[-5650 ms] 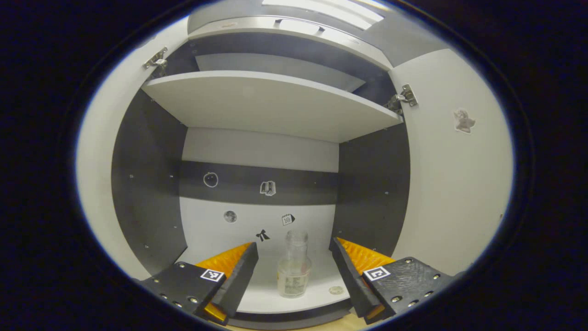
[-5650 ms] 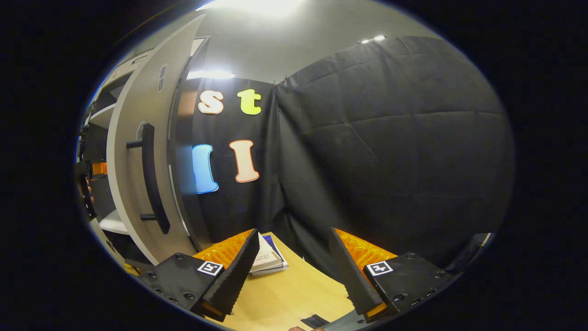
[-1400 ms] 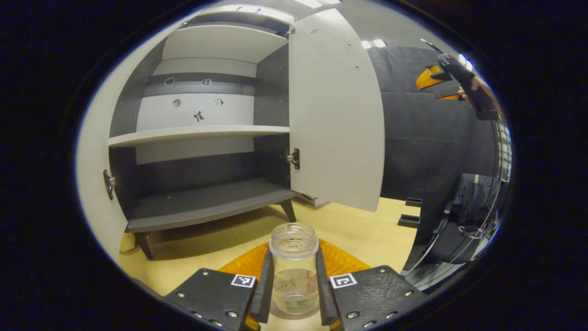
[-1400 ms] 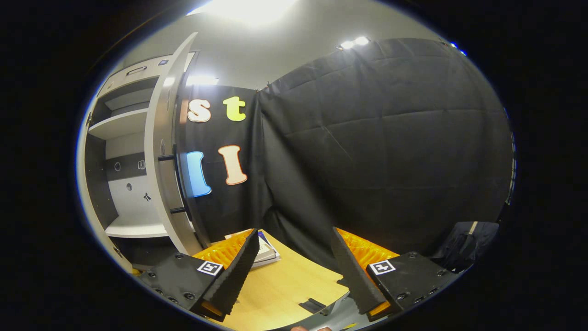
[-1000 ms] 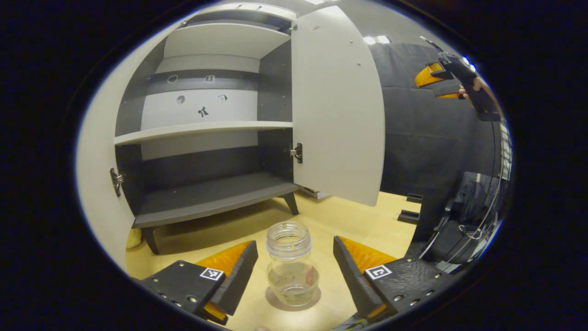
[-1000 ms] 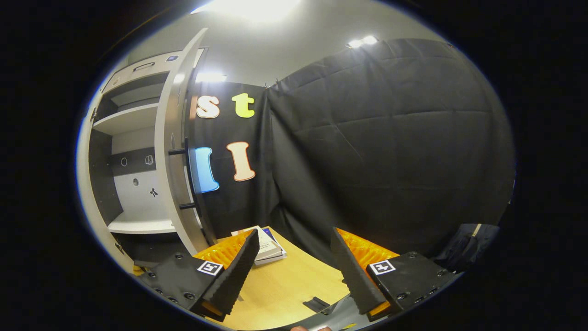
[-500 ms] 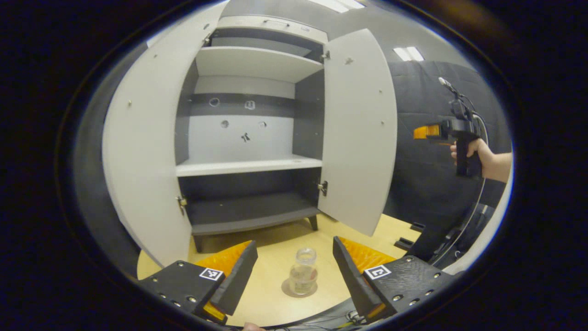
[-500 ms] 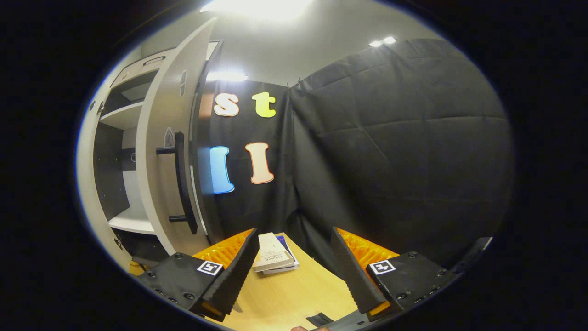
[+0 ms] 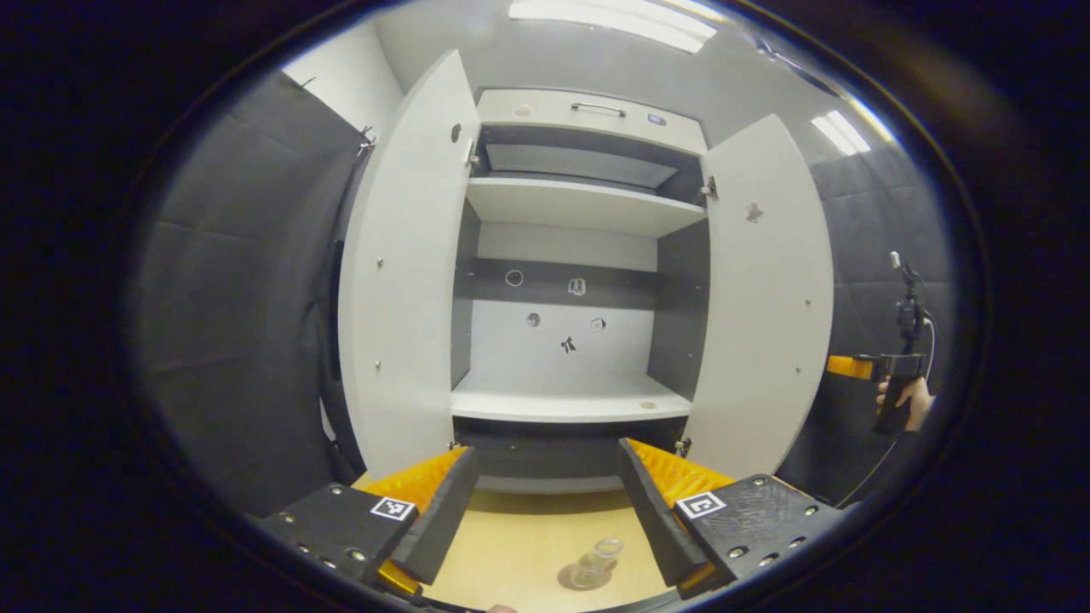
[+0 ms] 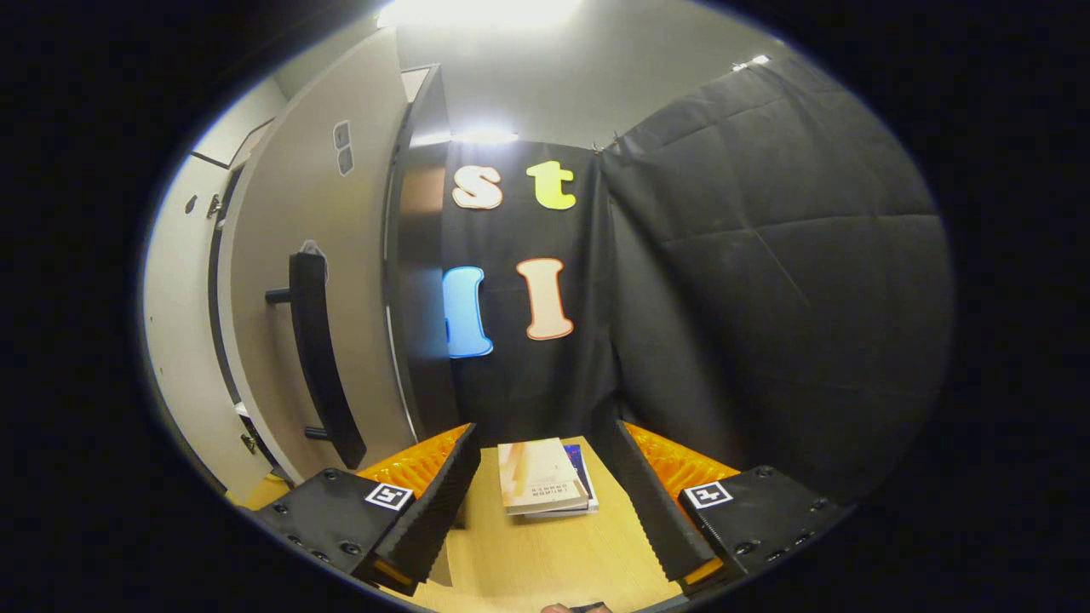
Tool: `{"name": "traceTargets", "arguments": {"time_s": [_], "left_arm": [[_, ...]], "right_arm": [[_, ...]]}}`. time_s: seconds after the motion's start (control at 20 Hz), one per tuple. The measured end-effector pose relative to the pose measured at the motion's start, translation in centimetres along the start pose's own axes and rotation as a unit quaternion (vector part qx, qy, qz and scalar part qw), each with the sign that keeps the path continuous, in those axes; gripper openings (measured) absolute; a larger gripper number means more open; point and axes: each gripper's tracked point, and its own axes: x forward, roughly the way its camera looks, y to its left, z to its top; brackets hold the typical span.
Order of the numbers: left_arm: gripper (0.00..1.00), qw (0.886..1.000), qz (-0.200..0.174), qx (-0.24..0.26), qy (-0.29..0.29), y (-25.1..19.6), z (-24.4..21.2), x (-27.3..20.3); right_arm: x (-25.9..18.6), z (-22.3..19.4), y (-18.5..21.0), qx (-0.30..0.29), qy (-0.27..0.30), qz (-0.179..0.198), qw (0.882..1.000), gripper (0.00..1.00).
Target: Grasp the bottle in the cabinet with the left hand and place it on the coaster, then close the right door with the right hand and the left door with the left hand.
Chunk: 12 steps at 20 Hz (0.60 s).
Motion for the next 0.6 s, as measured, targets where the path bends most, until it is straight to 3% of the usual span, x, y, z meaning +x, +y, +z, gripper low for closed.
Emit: {"name": "traceTargets", "arguments": {"time_s": [0.15, 0.2, 0.4, 0.6], "left_arm": [[0.96, 0.999, 0.053, 0.003, -0.01, 0.7, 2.3, 1.0], [0.95, 0.997, 0.07, 0.003, -0.015, 0.7, 1.8, -0.6], [0.96, 0.994, 0.104, -0.015, -0.024, 0.5, 3.7, 0.3], [0.96, 0.991, 0.128, -0.019, -0.031, 1.5, 3.8, -0.3]], "right_arm": [[1.1, 0.8, 0.6, -0.004, -0.009, 0.041, 0.999, 1.0], [1.3, 0.7, 0.9, -0.003, -0.006, 0.055, 0.998, 0.96], [2.1, 0.9, 2.1, 0.014, 0.004, 0.1, 0.995, 0.96], [2.5, 1.9, 2.1, 0.026, 0.02, 0.104, 0.994, 1.0]]}}
